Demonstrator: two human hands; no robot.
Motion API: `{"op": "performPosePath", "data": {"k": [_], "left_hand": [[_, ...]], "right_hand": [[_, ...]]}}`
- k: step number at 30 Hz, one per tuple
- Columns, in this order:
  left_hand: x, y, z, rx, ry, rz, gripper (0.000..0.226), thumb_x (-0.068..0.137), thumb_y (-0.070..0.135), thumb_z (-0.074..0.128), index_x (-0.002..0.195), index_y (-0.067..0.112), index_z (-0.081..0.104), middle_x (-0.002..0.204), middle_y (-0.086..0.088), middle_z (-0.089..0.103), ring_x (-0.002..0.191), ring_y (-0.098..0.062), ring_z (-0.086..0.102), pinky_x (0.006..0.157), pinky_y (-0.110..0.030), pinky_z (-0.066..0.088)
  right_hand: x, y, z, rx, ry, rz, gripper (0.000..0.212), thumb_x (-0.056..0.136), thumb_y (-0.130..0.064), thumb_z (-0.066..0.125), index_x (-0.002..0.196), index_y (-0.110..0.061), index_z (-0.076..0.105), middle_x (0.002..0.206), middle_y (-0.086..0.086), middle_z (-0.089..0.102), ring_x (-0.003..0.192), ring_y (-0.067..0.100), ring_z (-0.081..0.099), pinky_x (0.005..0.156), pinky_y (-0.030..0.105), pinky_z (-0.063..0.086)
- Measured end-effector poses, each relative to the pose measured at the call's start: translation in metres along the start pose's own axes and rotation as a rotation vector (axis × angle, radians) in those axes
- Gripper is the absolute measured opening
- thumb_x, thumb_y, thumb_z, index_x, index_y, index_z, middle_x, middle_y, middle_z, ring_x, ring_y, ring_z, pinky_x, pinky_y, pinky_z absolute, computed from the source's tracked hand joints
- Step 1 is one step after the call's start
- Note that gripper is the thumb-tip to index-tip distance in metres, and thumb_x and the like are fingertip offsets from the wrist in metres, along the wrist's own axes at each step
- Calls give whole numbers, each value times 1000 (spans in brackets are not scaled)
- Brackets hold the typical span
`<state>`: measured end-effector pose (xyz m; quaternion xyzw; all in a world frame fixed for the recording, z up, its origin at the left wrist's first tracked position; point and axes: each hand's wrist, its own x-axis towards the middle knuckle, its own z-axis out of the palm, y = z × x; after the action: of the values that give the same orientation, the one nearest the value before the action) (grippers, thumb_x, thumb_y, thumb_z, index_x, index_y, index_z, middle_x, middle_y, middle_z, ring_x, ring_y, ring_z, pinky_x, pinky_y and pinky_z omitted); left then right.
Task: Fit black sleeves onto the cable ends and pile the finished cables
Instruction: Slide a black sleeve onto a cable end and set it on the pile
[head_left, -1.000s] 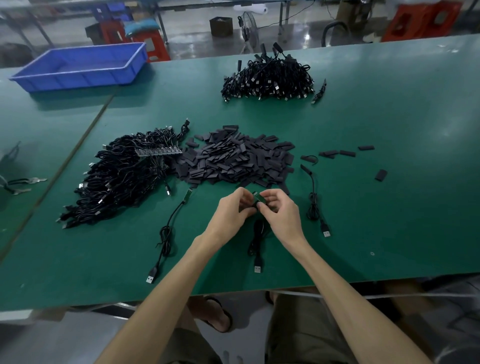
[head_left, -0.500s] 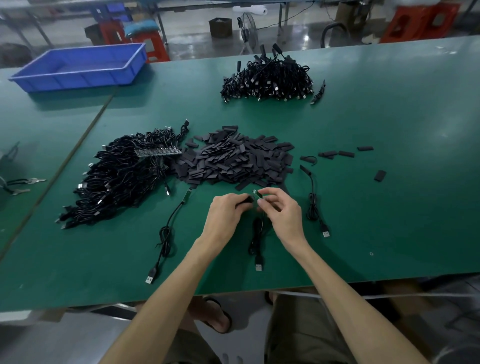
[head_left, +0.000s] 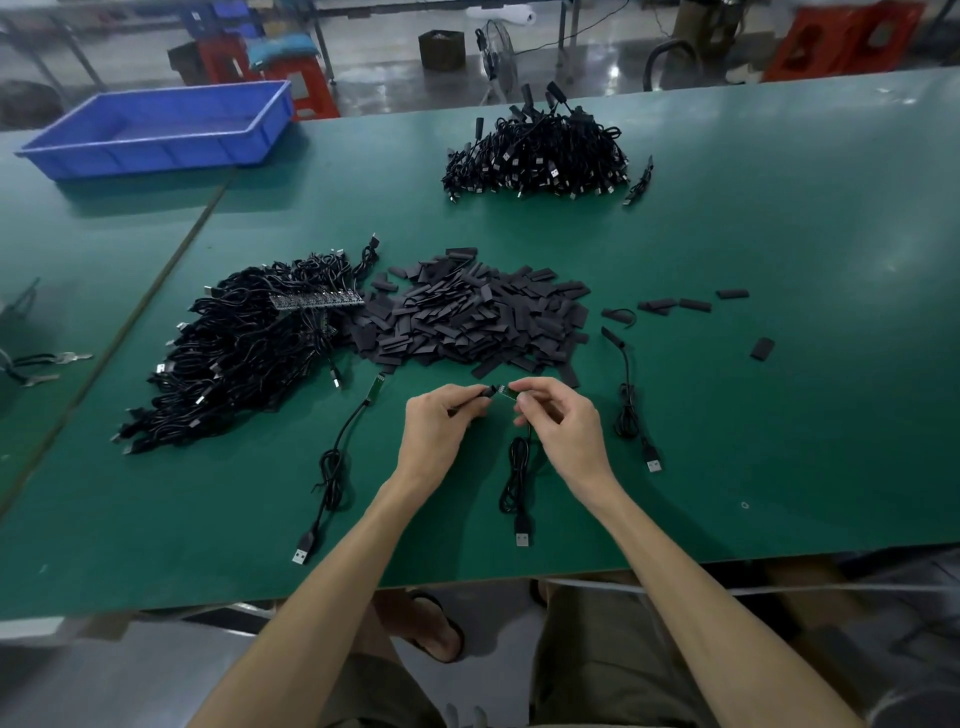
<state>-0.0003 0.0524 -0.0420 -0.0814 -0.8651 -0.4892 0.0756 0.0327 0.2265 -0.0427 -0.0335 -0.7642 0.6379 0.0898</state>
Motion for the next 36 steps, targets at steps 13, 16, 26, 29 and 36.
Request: {"op": "performPosePath", "data": {"k": [13,16,26,29,36], "left_hand": [[-2,-3,3,121,-9,154,20,93,13,72,112,12,78,96,11,70,89,2,65,80,-7,47],[-2,-2,4,147,0,170,20,94,13,71,113,12,77,98,8,70,86,-1,64,82,-9,48],[-9,3,5,325,-81,368,26,93,6,70,119,5,74,99,-4,69,94,-19,58,82,-33,52],[-10,3,5,366,-89,387,25,93,4,70,118,6,73,97,-4,66,92,-20,57,80,-35,53],[-6,1,10,379,-132,371,25,100,8,59,123,2,67,100,-5,61,98,-20,53,85,-32,48]], "right_hand": [[-1,-2,-2,3,1,-3,14,95,-11,72,103,-20,79,91,-3,77,78,14,72,77,25,59],[0,-1,-2,2,2,0,13,95,-11,72,104,-18,79,93,-2,77,78,13,72,76,22,57],[-1,0,-4,-42,-28,-18,13,94,-11,74,105,-15,80,96,0,76,75,10,72,72,19,56],[0,0,-4,-16,-7,9,14,91,-16,79,104,-12,75,85,-1,77,71,13,74,73,22,58],[1,1,-6,8,-22,28,11,92,-15,78,103,-14,76,90,-2,79,82,13,76,83,27,60]]}}
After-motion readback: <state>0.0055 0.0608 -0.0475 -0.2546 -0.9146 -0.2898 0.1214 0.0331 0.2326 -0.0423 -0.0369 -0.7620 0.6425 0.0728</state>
